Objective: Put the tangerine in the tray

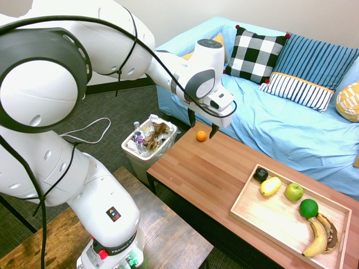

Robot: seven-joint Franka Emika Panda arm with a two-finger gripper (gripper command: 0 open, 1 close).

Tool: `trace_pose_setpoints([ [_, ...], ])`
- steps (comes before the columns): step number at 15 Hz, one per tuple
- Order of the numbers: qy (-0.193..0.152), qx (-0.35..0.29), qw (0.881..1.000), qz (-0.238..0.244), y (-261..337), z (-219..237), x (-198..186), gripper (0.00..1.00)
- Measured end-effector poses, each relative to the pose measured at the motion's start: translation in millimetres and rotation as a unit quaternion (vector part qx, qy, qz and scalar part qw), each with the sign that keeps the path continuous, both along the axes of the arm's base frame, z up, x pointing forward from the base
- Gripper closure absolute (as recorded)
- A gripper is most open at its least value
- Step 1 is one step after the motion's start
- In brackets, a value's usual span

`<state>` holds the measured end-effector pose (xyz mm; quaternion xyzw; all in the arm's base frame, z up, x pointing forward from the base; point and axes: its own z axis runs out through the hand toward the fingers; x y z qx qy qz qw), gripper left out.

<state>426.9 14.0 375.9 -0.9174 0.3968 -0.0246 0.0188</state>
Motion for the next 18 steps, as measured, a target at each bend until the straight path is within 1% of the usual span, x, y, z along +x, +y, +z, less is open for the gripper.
trace_pose_setpoints([
  [3,0.002,-0.003,1.000,0.007,4.2,-3.4,4.7,0.00],
  [5,-0.010,-0.002,1.000,0.010,21.4,-15.1,24.0,0.00],
  [7,-0.014,0.000,1.000,0.012,46.7,-44.8,51.9,0.00],
  [13,0.002,0.005,1.000,0.006,91.1,-152.2,145.5,0.00],
  [15,0.008,0.005,1.000,0.009,106.9,-181.4,167.8,0.00],
  [18,0.010,0.004,1.000,0.008,123.3,-210.7,191.2,0.00],
])
